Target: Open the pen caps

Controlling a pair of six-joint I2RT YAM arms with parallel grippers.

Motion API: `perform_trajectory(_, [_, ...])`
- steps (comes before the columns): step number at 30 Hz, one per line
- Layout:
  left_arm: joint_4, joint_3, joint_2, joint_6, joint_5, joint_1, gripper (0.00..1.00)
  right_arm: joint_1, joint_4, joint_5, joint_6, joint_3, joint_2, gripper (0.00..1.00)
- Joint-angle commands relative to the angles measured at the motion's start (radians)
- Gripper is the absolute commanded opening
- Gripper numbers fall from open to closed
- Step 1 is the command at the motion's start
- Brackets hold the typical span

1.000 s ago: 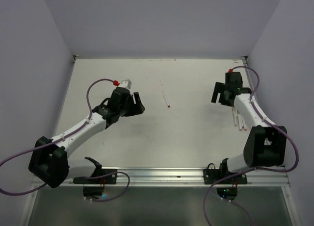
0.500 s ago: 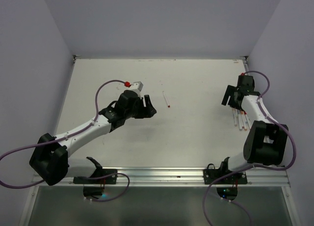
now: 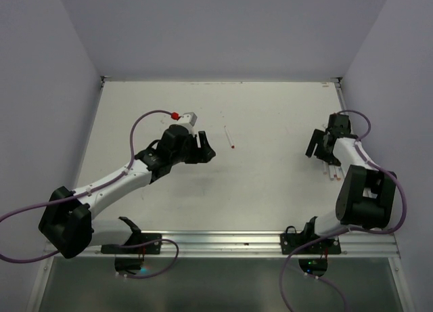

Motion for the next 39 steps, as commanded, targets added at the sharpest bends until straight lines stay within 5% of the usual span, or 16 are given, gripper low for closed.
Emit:
perform_trajectory(1, [0.029, 0.0, -0.017, 0.025, -0.002, -0.001, 0.69, -0.033, 0.022, -0.041, -0.001, -0.003, 0.007, 0.79])
perform_trajectory(30, [0.024, 0.001, 0.002, 0.028, -0.004, 0.001, 0.69, -0.063, 0.039, -0.069, -0.003, -0.016, 0.127, 0.71])
perform_trajectory(34, [0.018, 0.001, 0.002, 0.028, -0.005, -0.001, 0.69, -0.063, 0.034, -0.083, -0.009, -0.016, 0.142, 0.63])
perform_trajectory(39, [0.017, 0.0, -0.002, 0.027, -0.007, 0.001, 0.69, -0.063, 0.025, -0.095, -0.01, -0.019, 0.135, 0.41])
